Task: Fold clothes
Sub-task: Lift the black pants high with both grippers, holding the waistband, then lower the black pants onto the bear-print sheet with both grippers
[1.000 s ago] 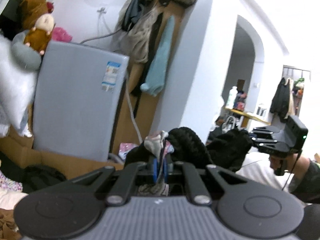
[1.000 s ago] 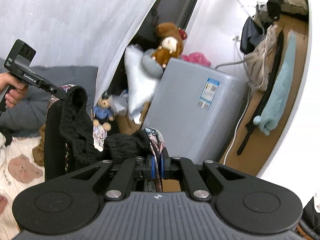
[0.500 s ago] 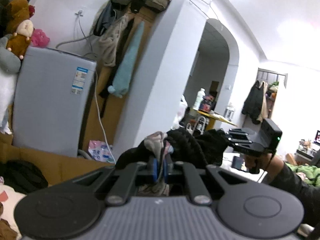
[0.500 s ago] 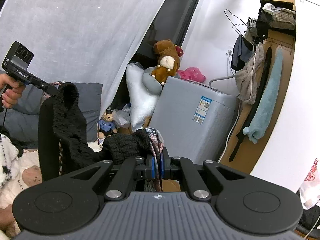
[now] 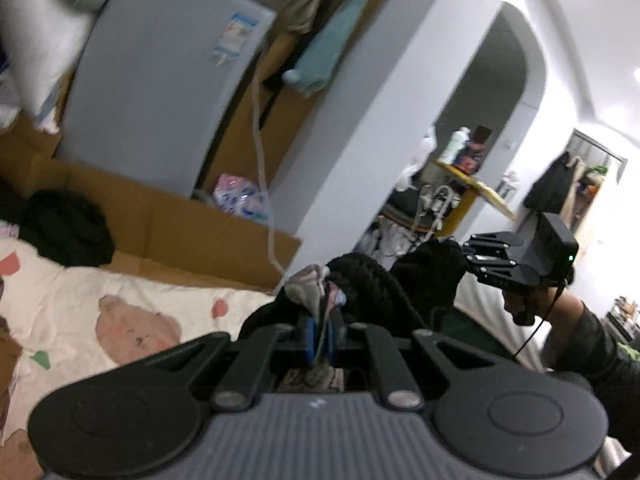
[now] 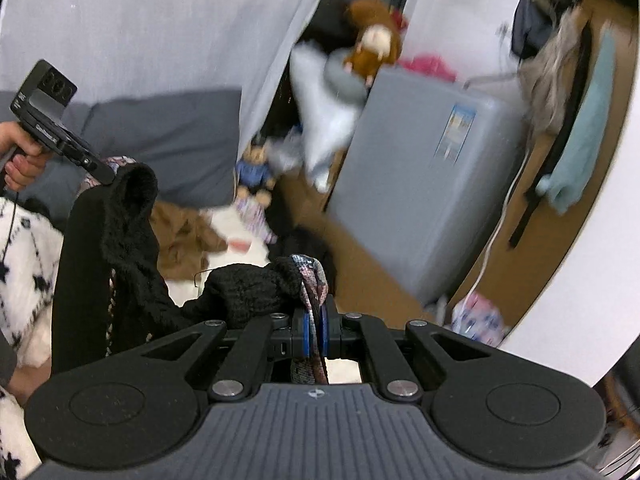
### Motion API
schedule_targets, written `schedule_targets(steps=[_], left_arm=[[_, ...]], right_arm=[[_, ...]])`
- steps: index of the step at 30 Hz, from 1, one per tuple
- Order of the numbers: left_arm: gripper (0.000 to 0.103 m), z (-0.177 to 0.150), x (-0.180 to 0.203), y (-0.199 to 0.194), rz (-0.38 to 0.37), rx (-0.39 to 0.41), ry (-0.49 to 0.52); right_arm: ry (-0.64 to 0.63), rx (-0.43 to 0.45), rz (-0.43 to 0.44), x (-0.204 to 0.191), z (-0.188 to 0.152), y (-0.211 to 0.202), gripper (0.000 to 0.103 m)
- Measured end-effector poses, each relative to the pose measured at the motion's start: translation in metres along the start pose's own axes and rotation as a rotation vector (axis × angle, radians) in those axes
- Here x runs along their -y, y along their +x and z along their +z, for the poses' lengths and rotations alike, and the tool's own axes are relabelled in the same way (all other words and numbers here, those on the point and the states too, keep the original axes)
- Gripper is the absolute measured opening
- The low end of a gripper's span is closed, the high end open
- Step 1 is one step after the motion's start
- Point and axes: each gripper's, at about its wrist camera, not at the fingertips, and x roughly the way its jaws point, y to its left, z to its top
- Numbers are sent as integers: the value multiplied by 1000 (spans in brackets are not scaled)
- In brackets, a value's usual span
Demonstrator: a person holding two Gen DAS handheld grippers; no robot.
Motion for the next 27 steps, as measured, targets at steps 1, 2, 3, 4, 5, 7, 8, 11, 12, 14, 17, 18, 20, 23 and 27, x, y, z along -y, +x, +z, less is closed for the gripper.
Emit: schedule_targets(steps=[1,2,3,4,5,7,8,11,12,14,17,18,20,23,27], left_arm=[[6,0,-12,5,19,3,-10],[6,-1,-18,7,31,4,-13],[6,-1,-30,13,50,5,-26],[6,0,-41,19,64,3,-36],[6,1,-47,22,74,0,-40],[7,4,-64,39,102,-17,-37],[7,5,-71,46,115,-21,-28],[7,6,-90,59,126,-26,-33],[7,5,-96,63,130,-28,-36],[7,5,-112,73,139,-33,-39],[7,0,-137,91,155,-48,-64],[7,-5,-143,96,159,-57,-74],[7,-14,-158,109,169,-78,-99],[7,-31,-182,132,175,-112,-158],[7,-44,-202,158,175,-145,-195]], right_arm=[[9,-11,-2,2,-4,15,6],[18,-22,-4,4,-8,30,6],[27,-34,-5,6,-12,45,6],[36,-45,-7,8,-16,59,6],[35,-50,-8,6,-19,64,6],[36,-70,-10,8,-23,93,6],[40,-74,-10,9,-25,105,6],[49,-84,-20,9,-31,135,6],[57,-88,-22,11,-34,145,6],[73,-98,-26,14,-39,165,6],[94,-123,-30,22,-46,192,6],[101,-132,-30,25,-49,200,6],[102,-156,-34,29,-56,217,6],[114,-193,-26,32,-70,239,6],[112,-264,1,32,-96,272,6]])
